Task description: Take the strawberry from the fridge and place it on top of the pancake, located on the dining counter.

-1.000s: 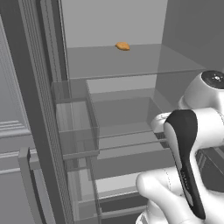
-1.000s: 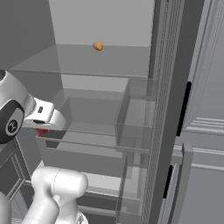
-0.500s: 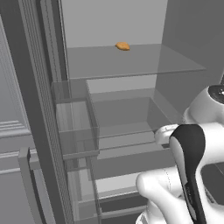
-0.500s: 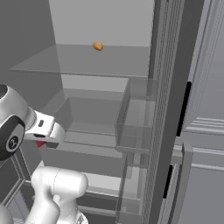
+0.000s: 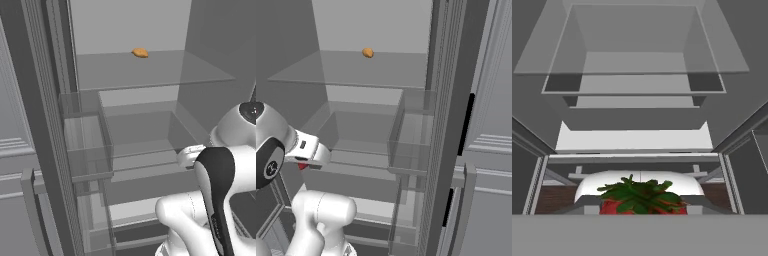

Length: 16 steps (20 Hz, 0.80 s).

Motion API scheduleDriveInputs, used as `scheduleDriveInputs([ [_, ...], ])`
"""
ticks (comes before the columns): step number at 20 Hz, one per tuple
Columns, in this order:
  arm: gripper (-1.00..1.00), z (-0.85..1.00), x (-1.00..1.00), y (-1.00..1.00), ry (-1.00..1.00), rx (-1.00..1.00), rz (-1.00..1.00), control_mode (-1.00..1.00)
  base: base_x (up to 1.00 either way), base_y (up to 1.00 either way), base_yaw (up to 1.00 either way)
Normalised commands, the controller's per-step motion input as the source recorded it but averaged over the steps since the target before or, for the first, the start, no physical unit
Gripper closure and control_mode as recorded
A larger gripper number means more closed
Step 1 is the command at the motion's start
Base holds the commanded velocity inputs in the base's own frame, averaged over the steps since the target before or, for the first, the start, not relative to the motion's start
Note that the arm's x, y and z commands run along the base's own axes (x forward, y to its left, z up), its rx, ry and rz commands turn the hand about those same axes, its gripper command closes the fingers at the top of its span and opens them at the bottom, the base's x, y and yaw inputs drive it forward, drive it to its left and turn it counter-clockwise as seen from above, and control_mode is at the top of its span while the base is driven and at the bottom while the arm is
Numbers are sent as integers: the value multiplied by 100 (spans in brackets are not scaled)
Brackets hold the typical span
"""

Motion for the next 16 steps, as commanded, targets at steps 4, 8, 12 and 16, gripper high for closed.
scheduleDriveInputs([
  [4,100,0,0,0,0,0,0,100,-1,0,0],
  [8,100,0,0,0,0,0,0,100,-59,0,3],
  [12,100,0,0,0,0,0,0,100,-100,0,2],
  [16,100,0,0,0,0,0,0,100,-100,0,5],
])
